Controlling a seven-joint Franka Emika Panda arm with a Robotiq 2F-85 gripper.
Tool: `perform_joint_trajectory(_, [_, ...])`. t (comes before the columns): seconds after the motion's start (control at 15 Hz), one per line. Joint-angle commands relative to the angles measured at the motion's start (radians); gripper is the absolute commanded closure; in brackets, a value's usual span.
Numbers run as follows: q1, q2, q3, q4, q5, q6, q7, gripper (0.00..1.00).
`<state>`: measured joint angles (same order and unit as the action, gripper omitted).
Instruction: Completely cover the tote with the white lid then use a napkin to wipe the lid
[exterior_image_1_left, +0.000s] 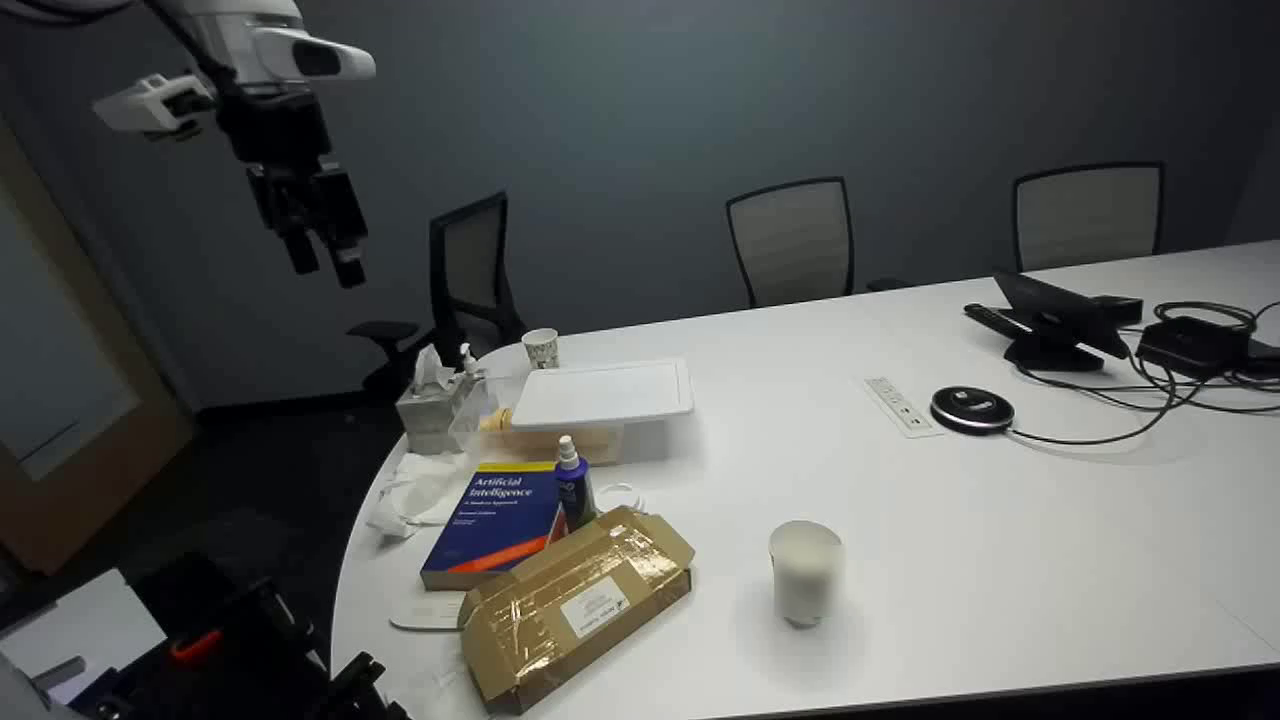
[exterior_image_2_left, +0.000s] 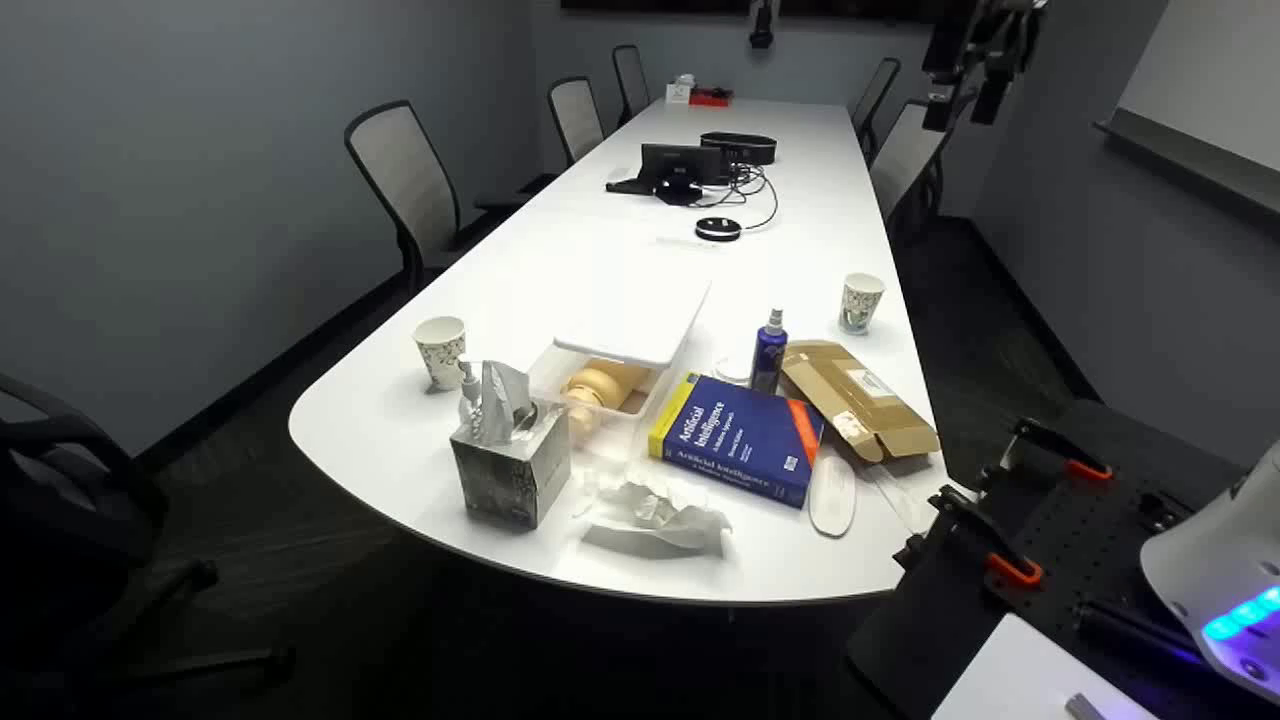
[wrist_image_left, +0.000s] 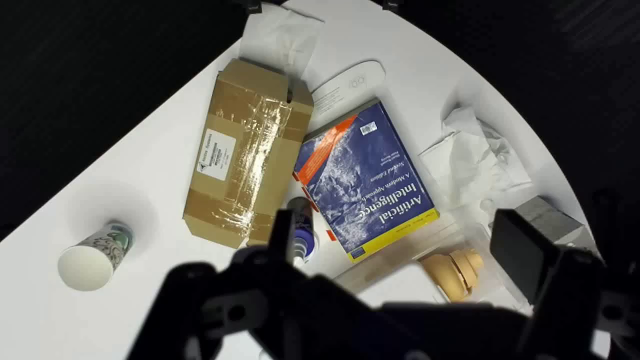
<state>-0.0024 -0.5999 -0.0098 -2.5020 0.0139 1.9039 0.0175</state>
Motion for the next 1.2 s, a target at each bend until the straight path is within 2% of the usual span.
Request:
perform_joint_trajectory(0.0, [-0.003,0.0,0.002,0.002,0.001,-0.002,-0.001,0.0])
perform_joint_trajectory(0.87, [-0.003,0.0,0.002,0.002,0.001,-0.002,-0.001,0.0])
perform_joint_trajectory(1.0, [0.003,0.079,0.002,0.045,-0.012,0.008,-0.028,0.0])
perform_joint_trajectory(1.13, [0.012,0.187,-0.007,0.092,-0.015,0.066,-0.08,0.0])
